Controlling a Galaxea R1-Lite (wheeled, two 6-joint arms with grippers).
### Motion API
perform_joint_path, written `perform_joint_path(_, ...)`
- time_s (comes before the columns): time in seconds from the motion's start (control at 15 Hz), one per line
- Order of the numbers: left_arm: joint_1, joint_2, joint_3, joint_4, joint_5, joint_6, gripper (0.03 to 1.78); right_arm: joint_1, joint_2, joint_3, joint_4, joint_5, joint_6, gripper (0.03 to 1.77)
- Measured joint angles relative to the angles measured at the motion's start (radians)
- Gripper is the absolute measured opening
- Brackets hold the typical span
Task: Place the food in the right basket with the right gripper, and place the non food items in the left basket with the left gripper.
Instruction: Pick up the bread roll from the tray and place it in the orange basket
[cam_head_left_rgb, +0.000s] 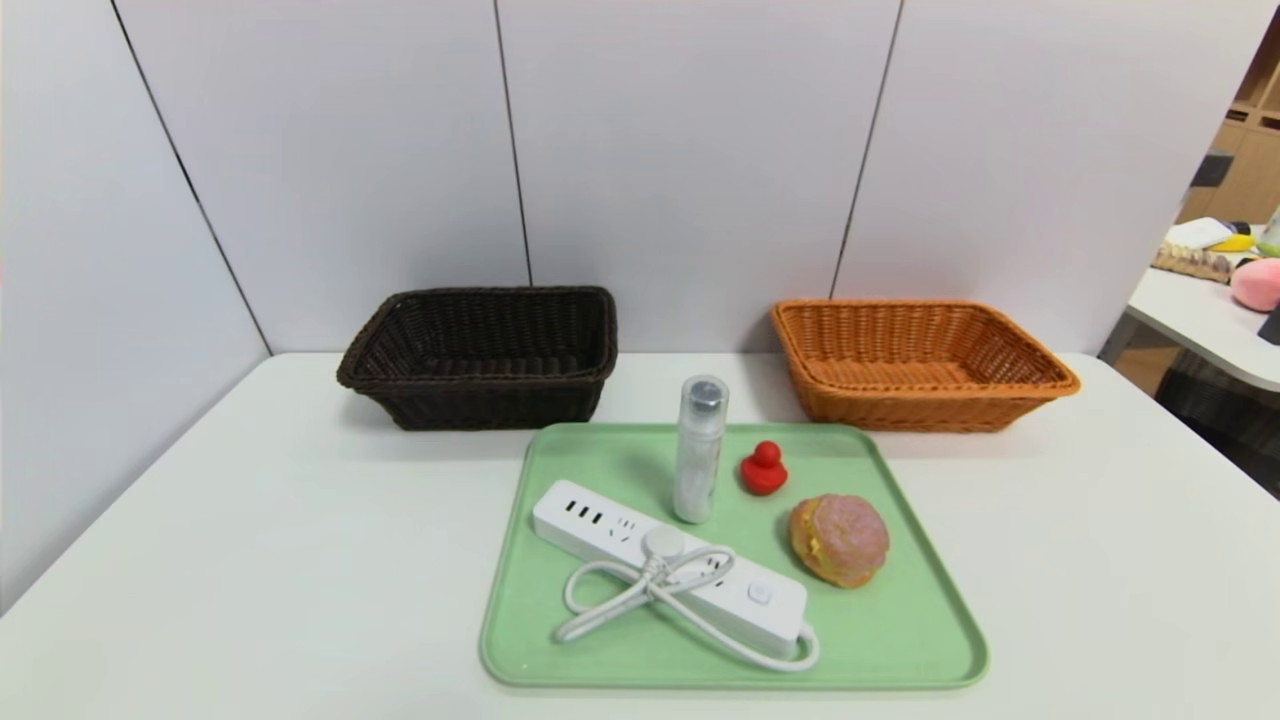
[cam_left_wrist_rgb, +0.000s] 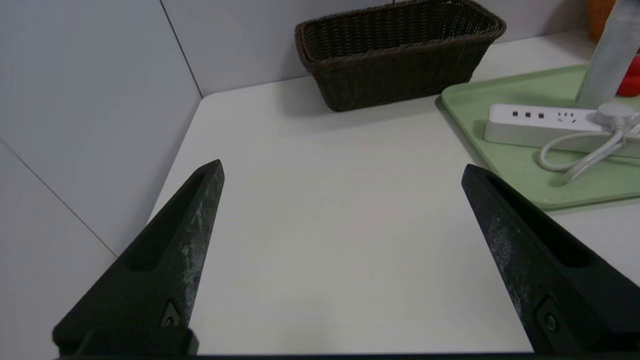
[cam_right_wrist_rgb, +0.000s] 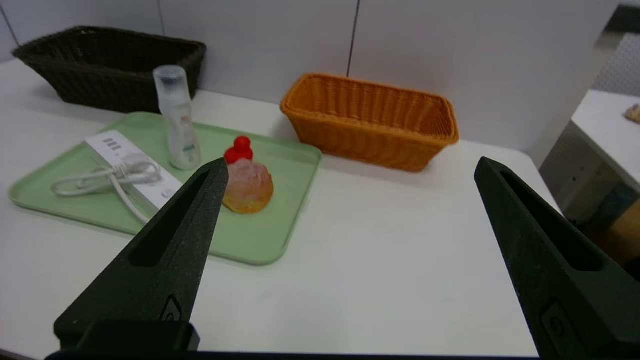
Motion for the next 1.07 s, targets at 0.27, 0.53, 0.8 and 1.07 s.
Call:
perform_joint_path(0.27,0.0,0.274,-0.301,0.006,-0.037,0.017,1.69,0.0,0.297,-0.35,0.013,0.078,-0.021,1.7)
perform_joint_path(0.53,-0.002,0.571,-0.511,0.009,-0.055,0.015,1.69,0.025,0.635,-0.645,0.03,0.076,-0.028,1.7)
perform_joint_path(0.8,-0.092,0.823,-0.616,0.014,-0.019,-0.028,1.69,0.18,0.965,-0.818,0.076,-0.083,0.023,1.7)
perform_joint_path(1.07,-0.327,0.966,-0.633,0.013,0.189,-0.172,1.69,0.338,1.192,-0.863,0.139,-0.238,0.157,1.7)
